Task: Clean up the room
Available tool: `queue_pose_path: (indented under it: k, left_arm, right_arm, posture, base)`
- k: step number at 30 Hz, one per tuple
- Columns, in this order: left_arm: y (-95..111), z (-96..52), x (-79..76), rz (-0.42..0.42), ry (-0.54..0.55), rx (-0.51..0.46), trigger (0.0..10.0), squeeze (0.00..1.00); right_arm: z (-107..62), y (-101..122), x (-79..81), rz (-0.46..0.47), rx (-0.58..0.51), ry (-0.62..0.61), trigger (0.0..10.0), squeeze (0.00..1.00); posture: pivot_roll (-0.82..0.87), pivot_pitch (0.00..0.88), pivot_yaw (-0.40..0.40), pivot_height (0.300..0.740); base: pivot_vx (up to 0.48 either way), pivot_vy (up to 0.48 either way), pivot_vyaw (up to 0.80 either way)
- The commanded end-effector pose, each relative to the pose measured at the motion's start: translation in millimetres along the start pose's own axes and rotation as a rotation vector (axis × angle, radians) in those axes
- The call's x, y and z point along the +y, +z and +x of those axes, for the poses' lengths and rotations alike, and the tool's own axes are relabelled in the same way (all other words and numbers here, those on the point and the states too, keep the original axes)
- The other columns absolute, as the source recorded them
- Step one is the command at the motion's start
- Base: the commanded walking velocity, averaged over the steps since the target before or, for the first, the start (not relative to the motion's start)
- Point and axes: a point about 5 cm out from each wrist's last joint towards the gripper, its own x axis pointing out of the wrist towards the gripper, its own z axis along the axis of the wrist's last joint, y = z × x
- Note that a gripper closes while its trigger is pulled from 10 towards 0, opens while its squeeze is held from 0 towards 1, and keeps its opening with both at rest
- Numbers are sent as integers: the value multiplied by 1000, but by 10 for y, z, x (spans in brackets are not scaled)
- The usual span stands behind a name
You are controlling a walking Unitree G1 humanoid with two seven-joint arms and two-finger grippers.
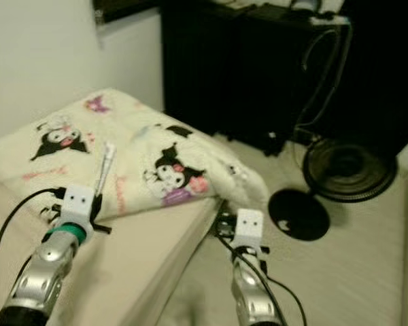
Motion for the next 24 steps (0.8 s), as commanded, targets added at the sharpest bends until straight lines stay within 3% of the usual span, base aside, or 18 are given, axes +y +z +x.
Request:
queue_pose_path:
  k: [1,5,10,24]
  left_arm:
    - [-87,-17,32,-2,15,31,10000,0]
    - [-60,-4,24,-4,16,25,10000,0]
    - [172,134,39,6,11,-26,10000,0]
    - [214,192,82,18,24,-23,10000,0]
  right_arm:
    - [-24,-46,35,28,14,-6,10000,0]
    - [-21,-48,9,66,14,-13,10000,0]
    - [55,-7,-41,120,21,-51,10000,0]
    - [98,64,-37,117,-5,-28,10000,0]
  posture:
    - [94,0,38,740]
    - [100,0,32,740]
    - [103,0,36,740]
    - [76,0,36,740]
  base:
    - [0,0,-800]
    - [0,0,-800]
    - [0,0,-800]
    - [0,0,-800]
